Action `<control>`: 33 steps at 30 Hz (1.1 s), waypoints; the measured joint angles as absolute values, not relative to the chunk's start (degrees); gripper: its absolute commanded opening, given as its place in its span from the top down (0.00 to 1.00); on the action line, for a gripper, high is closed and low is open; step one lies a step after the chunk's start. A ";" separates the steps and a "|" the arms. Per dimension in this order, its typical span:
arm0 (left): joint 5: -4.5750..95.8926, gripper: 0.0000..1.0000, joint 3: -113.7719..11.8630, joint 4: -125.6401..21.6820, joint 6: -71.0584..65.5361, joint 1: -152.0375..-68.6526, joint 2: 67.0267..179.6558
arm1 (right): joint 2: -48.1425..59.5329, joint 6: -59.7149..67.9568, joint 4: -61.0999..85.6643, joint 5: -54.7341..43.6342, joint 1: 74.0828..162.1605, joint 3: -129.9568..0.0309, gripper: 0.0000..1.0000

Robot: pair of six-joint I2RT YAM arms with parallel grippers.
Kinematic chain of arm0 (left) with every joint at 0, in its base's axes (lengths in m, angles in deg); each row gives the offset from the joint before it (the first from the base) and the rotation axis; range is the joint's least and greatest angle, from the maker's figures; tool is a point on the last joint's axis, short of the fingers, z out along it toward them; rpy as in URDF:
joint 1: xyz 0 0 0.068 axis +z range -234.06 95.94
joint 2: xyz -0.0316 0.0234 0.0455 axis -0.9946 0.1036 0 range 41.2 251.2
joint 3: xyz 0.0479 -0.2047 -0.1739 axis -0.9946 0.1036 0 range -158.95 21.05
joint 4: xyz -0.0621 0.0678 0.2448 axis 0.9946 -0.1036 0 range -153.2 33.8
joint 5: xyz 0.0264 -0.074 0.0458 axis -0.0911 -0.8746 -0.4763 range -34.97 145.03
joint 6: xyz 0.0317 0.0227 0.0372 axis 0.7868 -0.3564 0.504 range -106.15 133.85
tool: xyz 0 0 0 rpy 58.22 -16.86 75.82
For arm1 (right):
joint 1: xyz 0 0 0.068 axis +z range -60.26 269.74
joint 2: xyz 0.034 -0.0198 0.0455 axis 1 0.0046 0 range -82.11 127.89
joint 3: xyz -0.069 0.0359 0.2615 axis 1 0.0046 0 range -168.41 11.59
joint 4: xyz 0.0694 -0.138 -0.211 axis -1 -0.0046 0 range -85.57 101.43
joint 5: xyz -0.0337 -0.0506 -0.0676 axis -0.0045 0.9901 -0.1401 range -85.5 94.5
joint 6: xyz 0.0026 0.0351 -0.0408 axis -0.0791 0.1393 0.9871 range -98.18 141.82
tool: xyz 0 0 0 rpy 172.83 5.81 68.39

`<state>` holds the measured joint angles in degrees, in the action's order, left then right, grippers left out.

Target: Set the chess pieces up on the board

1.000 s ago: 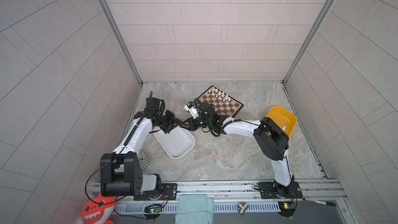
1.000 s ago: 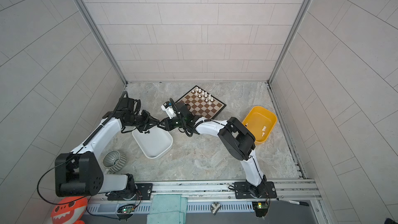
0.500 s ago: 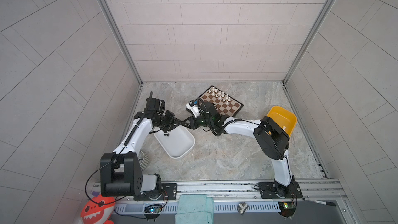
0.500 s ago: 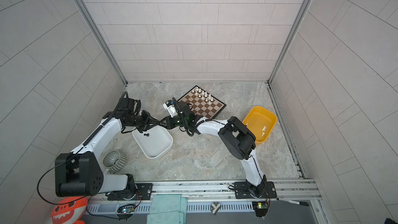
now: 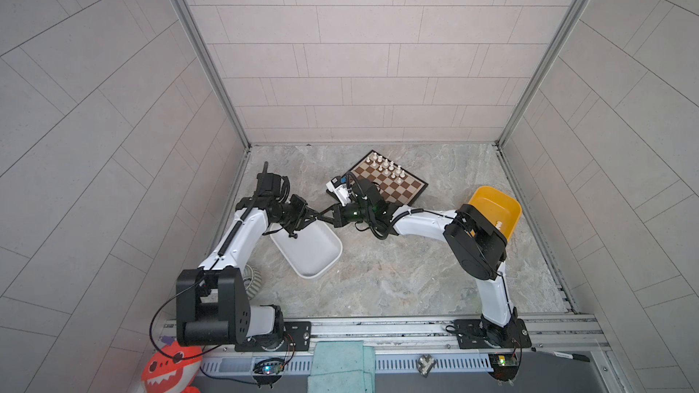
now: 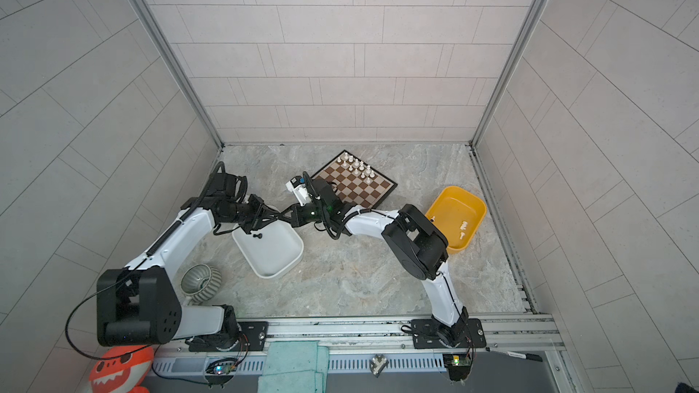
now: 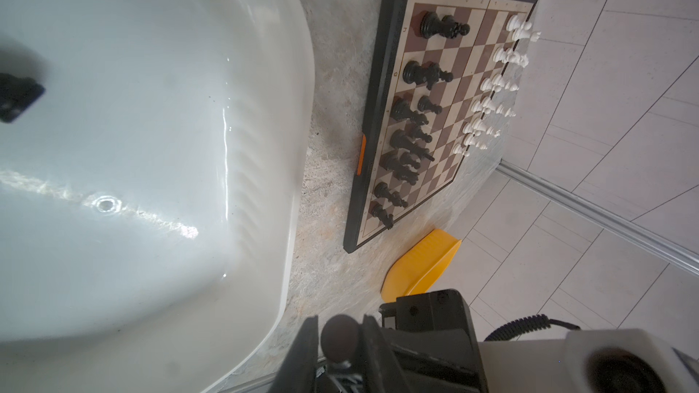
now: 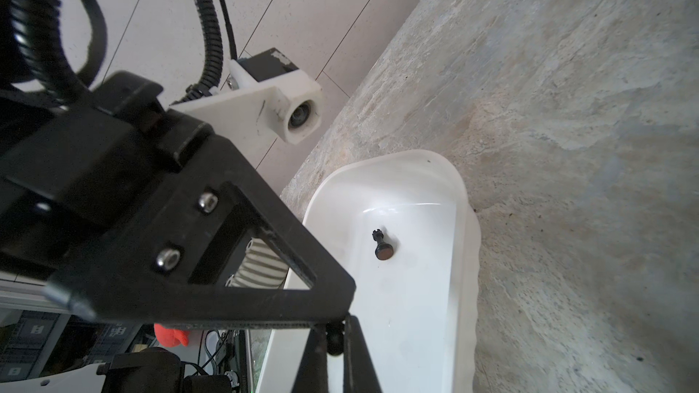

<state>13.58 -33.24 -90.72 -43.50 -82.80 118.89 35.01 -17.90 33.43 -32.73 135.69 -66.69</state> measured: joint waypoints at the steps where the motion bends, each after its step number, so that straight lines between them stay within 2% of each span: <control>1: 13.82 0.50 -33.26 -90.63 -43.41 -82.80 118.89 | 34.99 -17.88 33.52 -32.67 135.54 -66.67 1.00; 2: 13.99 0.39 -33.28 -90.61 -43.12 -82.80 118.89 | 34.88 -17.86 33.54 -32.56 135.34 -66.56 1.00; 3: 14.23 0.08 -33.43 -90.59 -42.64 -82.80 118.91 | 34.53 -17.75 33.50 -32.49 135.06 -66.12 1.00; 4: 14.52 0.00 -33.85 -90.77 -42.03 -82.80 118.91 | 33.94 -17.66 33.12 -32.47 134.73 -65.40 1.00; 8: 16.88 0.00 -36.97 -91.36 -37.92 -82.84 118.58 | 28.96 -16.22 26.87 -32.01 132.44 -62.23 1.00; 11: 19.04 0.00 -39.33 -92.89 -32.26 -83.19 116.92 | 22.12 -13.53 16.82 -30.00 129.29 -60.55 1.00; 15: 24.53 0.00 -42.85 -97.43 -21.68 -86.71 113.99 | 12.57 -6.71 -2.96 -21.93 123.30 -62.71 1.00; 19: 29.99 0.00 -44.03 -100.32 -12.94 -94.14 112.64 | 9.84 0.13 -19.59 -11.33 119.54 -68.09 1.00; 23: 35.76 0.00 -43.33 -102.04 -7.43 -98.62 112.55 | 14.05 4.19 -31.48 -4.73 118.97 -73.31 1.00; 28: 43.22 0.00 -37.85 -101.72 -4.04 -98.84 111.96 | 27.45 7.30 -42.08 -0.49 119.10 -85.60 1.00; 33: 45.80 0.00 -36.78 -101.72 -3.10 -98.80 111.52 | 35.65 8.59 -47.22 1.58 120.24 -90.93 1.00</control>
<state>45.80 -36.78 -101.72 -3.10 -98.80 111.52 35.65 8.59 -47.22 1.58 120.24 -90.93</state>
